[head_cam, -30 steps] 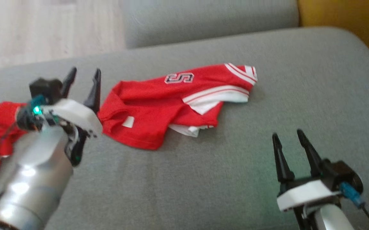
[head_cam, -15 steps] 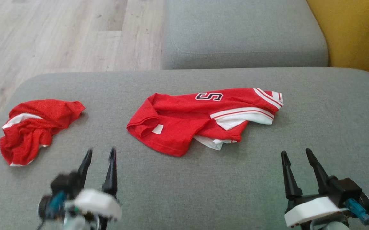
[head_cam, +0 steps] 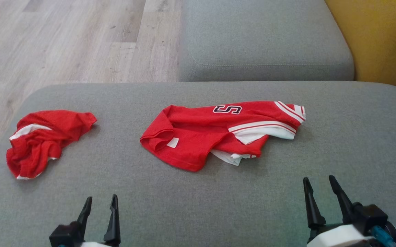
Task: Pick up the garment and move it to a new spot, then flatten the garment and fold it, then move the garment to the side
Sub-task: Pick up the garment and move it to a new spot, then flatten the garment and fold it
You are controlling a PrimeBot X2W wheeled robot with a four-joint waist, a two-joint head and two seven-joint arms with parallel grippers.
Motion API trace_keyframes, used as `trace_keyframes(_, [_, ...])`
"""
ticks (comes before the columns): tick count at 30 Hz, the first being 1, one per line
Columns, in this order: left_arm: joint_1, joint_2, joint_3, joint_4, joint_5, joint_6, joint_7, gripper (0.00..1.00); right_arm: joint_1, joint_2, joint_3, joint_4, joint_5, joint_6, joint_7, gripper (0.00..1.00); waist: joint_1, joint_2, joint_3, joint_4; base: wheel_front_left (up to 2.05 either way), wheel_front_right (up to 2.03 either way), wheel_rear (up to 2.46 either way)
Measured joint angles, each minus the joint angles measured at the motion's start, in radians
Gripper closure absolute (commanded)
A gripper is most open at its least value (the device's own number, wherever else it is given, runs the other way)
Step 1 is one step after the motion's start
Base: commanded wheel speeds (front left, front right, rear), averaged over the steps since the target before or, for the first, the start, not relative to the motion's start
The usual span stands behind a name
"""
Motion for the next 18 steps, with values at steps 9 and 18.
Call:
trace_keyframes(9, [0.004, 0.018, 0.005, 0.012, -0.002, -0.030, 0.000, 0.00, 0.004, 0.000, 0.003, 0.015, 0.006, 0.000, 0.000, 0.00, 0.0000, 0.0000, -0.009, -0.003, 0.00, 0.00, 0.00])
trace_keyframes(18, [0.004, 0.017, 0.003, 0.012, -0.001, -0.028, 0.000, 0.00, 0.004, 0.000, 0.001, 0.015, 0.006, 0.000, 0.000, 0.00, 0.0001, 0.0000, -0.002, -0.002, 0.00, 0.00, 0.00])
